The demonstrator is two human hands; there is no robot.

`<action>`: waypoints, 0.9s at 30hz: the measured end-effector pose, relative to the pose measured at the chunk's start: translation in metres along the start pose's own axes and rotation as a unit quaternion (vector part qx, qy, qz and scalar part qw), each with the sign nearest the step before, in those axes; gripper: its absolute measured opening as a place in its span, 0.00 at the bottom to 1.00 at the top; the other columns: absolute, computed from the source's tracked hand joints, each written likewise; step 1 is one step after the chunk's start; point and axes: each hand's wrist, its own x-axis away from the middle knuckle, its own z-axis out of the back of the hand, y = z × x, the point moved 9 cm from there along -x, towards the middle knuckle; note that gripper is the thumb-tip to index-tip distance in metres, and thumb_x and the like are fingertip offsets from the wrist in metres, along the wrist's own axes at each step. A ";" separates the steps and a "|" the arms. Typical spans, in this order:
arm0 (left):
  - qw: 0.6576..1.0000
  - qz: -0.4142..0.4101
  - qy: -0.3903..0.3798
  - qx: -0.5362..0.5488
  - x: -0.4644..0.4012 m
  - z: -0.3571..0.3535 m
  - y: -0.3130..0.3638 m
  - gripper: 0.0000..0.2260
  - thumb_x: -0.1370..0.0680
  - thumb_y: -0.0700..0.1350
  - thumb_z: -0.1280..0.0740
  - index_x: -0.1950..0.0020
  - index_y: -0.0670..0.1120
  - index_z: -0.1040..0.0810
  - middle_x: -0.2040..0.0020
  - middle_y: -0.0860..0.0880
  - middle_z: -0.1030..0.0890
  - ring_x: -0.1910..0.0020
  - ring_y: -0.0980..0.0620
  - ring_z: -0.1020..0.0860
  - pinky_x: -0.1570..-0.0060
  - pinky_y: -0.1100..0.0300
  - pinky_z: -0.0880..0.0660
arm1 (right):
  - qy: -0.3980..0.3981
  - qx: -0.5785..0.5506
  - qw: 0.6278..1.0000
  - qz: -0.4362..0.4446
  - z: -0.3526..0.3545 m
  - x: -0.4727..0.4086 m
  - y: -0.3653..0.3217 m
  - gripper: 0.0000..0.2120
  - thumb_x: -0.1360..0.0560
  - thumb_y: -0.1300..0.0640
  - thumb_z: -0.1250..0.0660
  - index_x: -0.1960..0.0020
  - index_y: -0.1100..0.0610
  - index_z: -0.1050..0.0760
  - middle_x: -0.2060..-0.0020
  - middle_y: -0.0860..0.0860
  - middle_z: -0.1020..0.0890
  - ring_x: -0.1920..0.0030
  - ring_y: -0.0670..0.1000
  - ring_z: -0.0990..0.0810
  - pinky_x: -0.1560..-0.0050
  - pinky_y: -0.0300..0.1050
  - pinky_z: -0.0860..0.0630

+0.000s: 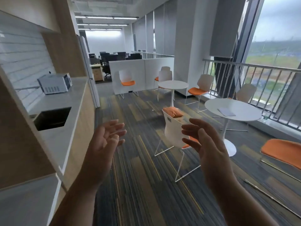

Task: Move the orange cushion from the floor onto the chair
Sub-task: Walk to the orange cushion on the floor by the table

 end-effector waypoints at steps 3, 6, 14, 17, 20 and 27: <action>1.000 -0.006 -0.012 0.007 -0.053 -0.001 -0.041 0.15 0.23 0.43 0.41 0.39 0.56 0.26 0.40 0.50 0.19 0.39 0.49 0.19 0.41 0.45 0.23 | -0.002 -0.010 1.000 0.000 -0.012 -0.052 0.037 0.15 0.18 0.61 0.49 0.43 0.52 0.24 0.50 0.53 0.16 0.45 0.51 0.17 0.46 0.48 0.21; 1.000 0.010 -0.008 -0.022 -0.123 -0.003 -0.095 0.15 0.23 0.45 0.40 0.39 0.59 0.26 0.41 0.52 0.19 0.39 0.50 0.20 0.41 0.46 0.23 | 0.004 -0.008 1.000 -0.011 -0.025 -0.119 0.091 0.15 0.19 0.61 0.49 0.43 0.53 0.24 0.50 0.54 0.16 0.46 0.51 0.17 0.47 0.45 0.21; 0.999 0.034 0.015 -0.031 -0.311 0.018 -0.211 0.15 0.22 0.43 0.41 0.37 0.54 0.27 0.40 0.49 0.19 0.39 0.50 0.20 0.42 0.50 0.23 | -0.004 -0.002 0.998 -0.066 -0.093 -0.314 0.221 0.14 0.19 0.60 0.47 0.40 0.56 0.25 0.50 0.51 0.16 0.48 0.49 0.17 0.53 0.38 0.22; 0.998 0.050 0.027 -0.017 -0.370 0.039 -0.257 0.15 0.22 0.43 0.41 0.37 0.54 0.27 0.40 0.48 0.19 0.39 0.50 0.20 0.43 0.50 0.23 | -0.008 -0.008 0.996 -0.084 -0.128 -0.379 0.262 0.14 0.18 0.59 0.47 0.40 0.56 0.25 0.49 0.54 0.17 0.46 0.50 0.18 0.49 0.44 0.21; 0.997 0.066 0.034 -0.016 -0.425 0.058 -0.303 0.15 0.23 0.43 0.41 0.37 0.52 0.27 0.40 0.49 0.19 0.40 0.51 0.19 0.44 0.52 0.22 | -0.012 0.002 0.996 -0.093 -0.160 -0.431 0.306 0.14 0.19 0.60 0.47 0.40 0.55 0.25 0.49 0.53 0.17 0.46 0.51 0.18 0.47 0.48 0.21; 0.998 0.059 0.005 -0.010 -0.589 0.120 -0.418 0.15 0.23 0.43 0.41 0.37 0.52 0.27 0.40 0.47 0.19 0.40 0.50 0.20 0.42 0.50 0.23 | 0.014 0.012 0.996 -0.087 -0.256 -0.562 0.418 0.14 0.19 0.61 0.47 0.41 0.57 0.25 0.49 0.54 0.17 0.46 0.53 0.18 0.46 0.50 0.23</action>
